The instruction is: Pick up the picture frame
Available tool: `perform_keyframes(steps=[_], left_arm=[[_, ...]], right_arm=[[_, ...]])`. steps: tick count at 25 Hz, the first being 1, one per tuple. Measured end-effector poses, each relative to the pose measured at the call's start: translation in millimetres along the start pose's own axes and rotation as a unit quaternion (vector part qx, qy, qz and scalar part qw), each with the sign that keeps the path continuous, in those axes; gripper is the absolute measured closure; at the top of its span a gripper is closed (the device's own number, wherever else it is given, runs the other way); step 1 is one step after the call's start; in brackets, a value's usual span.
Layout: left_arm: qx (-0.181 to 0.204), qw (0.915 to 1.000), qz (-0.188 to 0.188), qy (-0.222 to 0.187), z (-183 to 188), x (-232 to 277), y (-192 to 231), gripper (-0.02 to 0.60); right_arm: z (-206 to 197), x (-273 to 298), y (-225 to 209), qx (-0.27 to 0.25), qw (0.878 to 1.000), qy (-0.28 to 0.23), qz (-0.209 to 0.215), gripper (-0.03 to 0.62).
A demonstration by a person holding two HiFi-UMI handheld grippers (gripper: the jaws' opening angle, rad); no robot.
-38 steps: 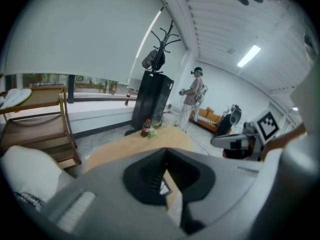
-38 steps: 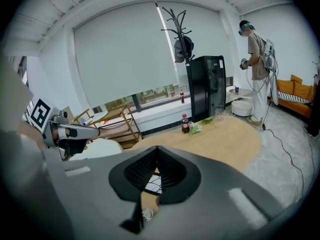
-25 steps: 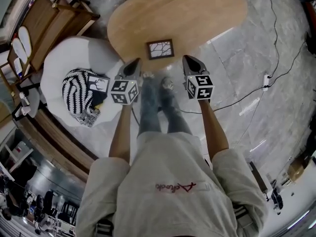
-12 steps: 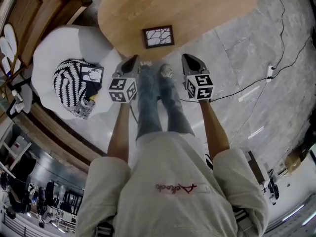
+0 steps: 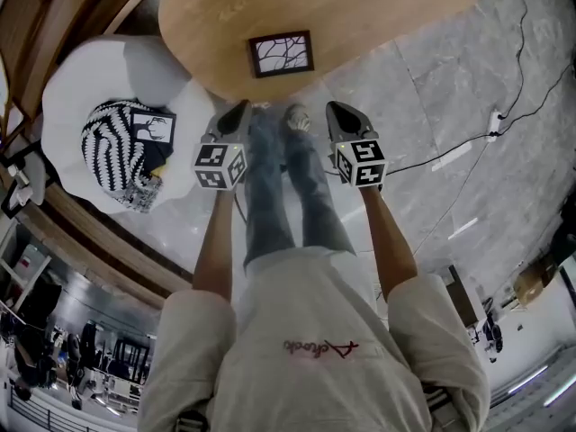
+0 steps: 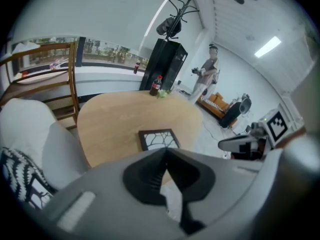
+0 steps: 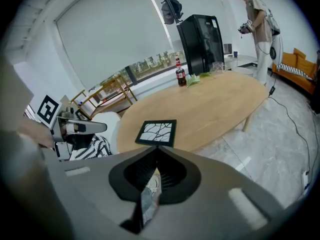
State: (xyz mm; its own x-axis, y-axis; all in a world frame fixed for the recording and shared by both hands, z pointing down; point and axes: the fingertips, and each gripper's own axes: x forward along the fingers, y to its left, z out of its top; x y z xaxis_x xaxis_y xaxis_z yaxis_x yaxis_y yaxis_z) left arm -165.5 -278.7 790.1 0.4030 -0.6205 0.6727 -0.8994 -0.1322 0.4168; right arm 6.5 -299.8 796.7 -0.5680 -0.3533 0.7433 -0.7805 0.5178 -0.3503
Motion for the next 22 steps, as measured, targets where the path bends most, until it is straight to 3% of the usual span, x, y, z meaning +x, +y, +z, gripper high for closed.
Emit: perform_keyframes(steps=[13,22], left_arm=[[-0.016,0.9997,0.000,0.021,-44,24,9,0.581],[-0.015,0.9997,0.000,0.019,-39,46,20,0.581]], right_arm=[[-44,21,-12,0.010,1.000,0.025,0.002,0.588],[-38,44,-16,0.004,1.000,0.024,0.007,0.588]])
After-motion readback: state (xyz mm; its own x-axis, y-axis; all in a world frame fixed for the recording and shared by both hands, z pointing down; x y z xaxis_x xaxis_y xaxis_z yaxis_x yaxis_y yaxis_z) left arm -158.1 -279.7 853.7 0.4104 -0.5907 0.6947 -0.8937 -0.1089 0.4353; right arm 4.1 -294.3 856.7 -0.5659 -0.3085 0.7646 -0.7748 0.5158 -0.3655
